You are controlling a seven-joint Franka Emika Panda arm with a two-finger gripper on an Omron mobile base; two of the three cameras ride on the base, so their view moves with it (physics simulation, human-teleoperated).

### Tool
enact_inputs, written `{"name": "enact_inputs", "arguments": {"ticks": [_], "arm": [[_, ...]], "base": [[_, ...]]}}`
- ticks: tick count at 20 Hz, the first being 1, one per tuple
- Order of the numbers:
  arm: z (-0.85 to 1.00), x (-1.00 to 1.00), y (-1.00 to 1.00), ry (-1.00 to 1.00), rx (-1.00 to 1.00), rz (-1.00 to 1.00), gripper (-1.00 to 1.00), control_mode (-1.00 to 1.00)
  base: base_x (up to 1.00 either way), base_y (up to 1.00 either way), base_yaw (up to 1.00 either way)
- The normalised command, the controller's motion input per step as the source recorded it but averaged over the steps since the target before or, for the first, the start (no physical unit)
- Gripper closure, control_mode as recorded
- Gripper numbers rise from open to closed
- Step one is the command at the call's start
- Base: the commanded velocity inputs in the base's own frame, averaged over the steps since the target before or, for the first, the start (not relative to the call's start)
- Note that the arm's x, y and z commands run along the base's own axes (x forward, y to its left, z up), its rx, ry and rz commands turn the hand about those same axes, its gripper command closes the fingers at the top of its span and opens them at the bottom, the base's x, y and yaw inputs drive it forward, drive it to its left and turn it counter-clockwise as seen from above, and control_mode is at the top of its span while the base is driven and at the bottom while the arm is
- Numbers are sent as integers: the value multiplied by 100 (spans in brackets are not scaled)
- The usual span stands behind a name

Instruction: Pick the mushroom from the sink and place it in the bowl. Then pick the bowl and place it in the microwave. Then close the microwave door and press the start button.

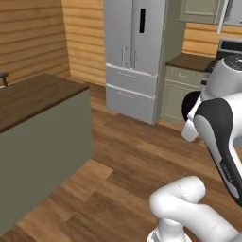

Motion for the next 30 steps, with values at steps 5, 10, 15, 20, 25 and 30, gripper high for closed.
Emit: {"name": "enact_inputs", "arguments": {"ticks": [5, 10, 15, 20, 25, 30], "arm": [[0, 0, 0, 0, 0, 0, 100, 100], [0, 0, 0, 0, 0, 0, 100, 100], [0, 0, 0, 0, 0, 0, 100, 100], [0, 0, 0, 0, 0, 0, 100, 100], [0, 0, 0, 0, 0, 0, 100, 100], [0, 0, 0, 0, 0, 0, 100, 100]], "base": [[52, -30, -60], [77, -56, -43], [83, -51, -44], [86, -52, -43], [82, -16, -49], [95, 0, -46]]}}
